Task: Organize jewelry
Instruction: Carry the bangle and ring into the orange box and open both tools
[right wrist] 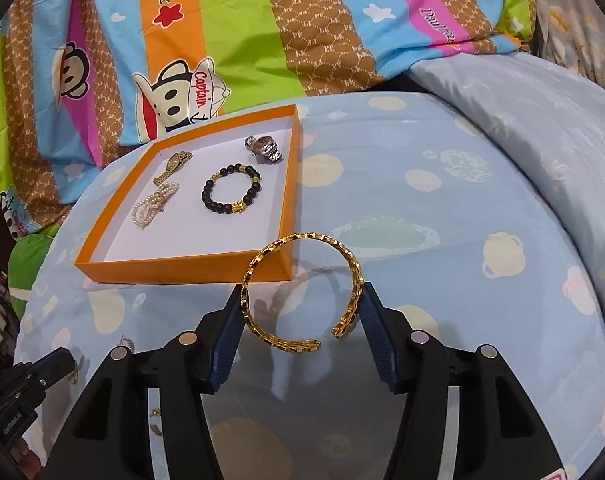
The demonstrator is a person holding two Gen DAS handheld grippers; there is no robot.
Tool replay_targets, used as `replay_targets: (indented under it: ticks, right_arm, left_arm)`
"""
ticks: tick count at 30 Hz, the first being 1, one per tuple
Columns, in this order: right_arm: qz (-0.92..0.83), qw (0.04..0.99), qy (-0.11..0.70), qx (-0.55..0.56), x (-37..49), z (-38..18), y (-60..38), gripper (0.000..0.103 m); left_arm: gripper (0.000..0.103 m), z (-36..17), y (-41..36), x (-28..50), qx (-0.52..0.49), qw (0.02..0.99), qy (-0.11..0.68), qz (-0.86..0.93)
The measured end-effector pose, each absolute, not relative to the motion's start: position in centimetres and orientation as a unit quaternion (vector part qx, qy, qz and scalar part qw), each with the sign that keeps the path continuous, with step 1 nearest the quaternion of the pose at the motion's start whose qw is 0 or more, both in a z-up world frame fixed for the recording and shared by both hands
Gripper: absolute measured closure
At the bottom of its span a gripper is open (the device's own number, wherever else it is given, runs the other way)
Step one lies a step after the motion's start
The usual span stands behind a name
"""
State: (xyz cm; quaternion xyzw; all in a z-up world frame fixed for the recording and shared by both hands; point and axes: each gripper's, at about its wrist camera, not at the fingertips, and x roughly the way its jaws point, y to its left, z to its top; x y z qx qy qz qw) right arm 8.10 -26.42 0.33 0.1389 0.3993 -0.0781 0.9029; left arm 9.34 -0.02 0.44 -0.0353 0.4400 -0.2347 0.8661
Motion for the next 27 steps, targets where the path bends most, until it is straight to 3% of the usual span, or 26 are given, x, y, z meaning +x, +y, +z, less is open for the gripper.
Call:
replay_targets:
  ticks: [10,18,27]
  right_arm:
    - [-0.034,0.924,0.360,0.126,10.9,6.1,-25.1,0.047]
    - [-0.023,0.910,0.397,0.119,15.3,3.1,-23.7,0.047]
    - [-0.030,0.905,0.415,0.087,16.3,0.8,-22.5,0.046]
  left_arm:
    - [0.100,5.5,-2.7,13.3,-0.016,0.885,0.391,-0.254]
    - [0.100,4.6,-6.7,19.0,0.001,0.885,0.395,-0.246]
    - [0.096,1.8,-7.7,20.2,0.010,0.881,0.410,-0.238]
